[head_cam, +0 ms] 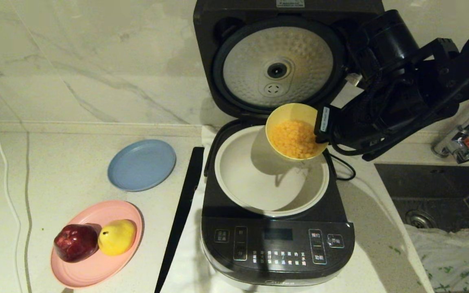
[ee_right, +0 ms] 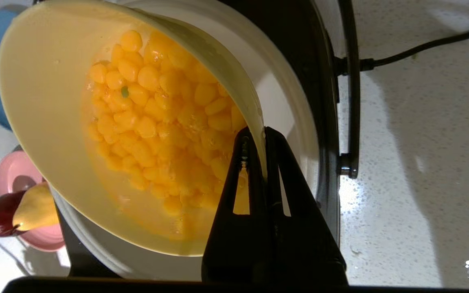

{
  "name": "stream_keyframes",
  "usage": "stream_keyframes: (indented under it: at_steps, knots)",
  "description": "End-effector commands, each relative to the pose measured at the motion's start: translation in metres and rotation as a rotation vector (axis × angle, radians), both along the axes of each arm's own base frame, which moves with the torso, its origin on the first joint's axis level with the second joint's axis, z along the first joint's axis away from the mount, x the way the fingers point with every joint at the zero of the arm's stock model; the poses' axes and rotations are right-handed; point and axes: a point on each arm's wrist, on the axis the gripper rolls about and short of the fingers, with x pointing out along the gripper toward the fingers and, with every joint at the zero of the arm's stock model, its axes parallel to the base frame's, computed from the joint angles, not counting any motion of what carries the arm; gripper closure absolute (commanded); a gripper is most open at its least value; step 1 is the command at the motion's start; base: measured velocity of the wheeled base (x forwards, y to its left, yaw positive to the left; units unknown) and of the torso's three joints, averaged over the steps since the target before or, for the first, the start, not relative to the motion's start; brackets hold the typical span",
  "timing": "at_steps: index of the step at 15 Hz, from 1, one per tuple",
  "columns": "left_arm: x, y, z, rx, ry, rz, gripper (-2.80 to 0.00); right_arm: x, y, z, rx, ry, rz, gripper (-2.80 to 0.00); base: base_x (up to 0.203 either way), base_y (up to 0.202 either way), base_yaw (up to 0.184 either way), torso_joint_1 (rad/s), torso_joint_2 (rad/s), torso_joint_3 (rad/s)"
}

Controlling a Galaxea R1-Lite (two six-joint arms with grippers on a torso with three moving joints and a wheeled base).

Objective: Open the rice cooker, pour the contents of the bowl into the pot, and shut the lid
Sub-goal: Pour the water from the bowl into the rice cooker

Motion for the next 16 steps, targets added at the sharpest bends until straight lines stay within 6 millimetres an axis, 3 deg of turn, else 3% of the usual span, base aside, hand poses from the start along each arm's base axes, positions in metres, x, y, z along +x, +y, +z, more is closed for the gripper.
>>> stream_keyframes:
  at_steps: [1,7,16]
  knots:
    - [0.001,0.0,-0.002,0.0,0.007,0.0,0.0,-0.004,0.001,0.0,0.002,-0.01,0.0,0.0,0.0,0.0,0.0,0.0,0.0,0.0]
    - [0.001,0.0,-0.002,0.0,0.007,0.001,0.0,0.002,0.017,-0.017,-0.057,-0.187,-0.025,0.0,0.0,0.0,0.0,0.0,0.0,0.0]
    - [0.001,0.0,-0.002,0.0,0.007,0.0,0.0,0.0,0.016,-0.057,-0.202,-0.481,-0.048,0.0,0.0,0.0,0.0,0.0,0.0,0.0]
